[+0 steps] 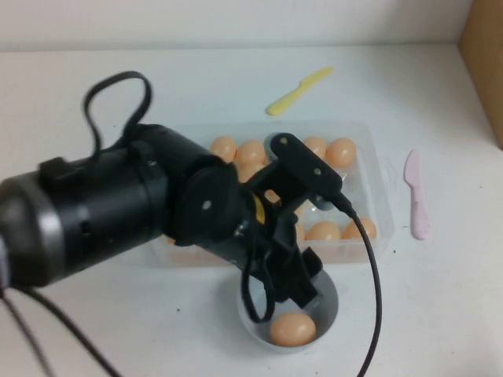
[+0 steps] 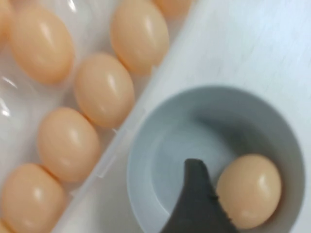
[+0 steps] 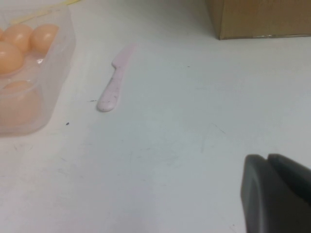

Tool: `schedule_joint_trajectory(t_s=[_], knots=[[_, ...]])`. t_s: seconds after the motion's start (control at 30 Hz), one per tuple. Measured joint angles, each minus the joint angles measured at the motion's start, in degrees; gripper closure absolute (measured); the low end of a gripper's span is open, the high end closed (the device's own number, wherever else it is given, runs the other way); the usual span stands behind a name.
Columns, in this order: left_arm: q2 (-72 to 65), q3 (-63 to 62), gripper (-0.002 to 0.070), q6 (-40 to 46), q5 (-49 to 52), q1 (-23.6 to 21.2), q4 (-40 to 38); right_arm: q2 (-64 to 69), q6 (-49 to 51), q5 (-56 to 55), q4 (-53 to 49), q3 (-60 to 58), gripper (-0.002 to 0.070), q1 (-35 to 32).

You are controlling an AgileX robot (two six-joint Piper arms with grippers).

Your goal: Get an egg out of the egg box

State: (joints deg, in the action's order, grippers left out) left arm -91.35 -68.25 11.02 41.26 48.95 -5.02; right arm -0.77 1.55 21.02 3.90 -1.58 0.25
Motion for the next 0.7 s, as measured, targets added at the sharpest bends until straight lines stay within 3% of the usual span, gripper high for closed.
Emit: schedule_joint_trajectory(t_s=[0.1, 0.33, 0.47, 0.7], knots=[[6.0, 3.9, 0.0316, -1.4, -4.6, 0.0, 0.5, 0.0, 0.0, 0.0, 0.0, 0.0, 0.0694, 0.0], [21.0, 21.0, 0.0626, -2.0, -19.4, -0.1, 0.5, 0.0, 0.0, 0.0, 0.0, 0.0, 0.0694, 0.0], [29.6, 27.6, 0.0666, -2.3, -21.8, -0.1, 0.5, 0.0, 0.0, 0.0, 0.0, 0.0, 0.0694, 0.0], [43.4, 28.6, 0.0676, -3.8, -20.3, -0.1, 0.5, 0.0, 0.0, 0.0, 0.0, 0.0, 0.0694, 0.0]])
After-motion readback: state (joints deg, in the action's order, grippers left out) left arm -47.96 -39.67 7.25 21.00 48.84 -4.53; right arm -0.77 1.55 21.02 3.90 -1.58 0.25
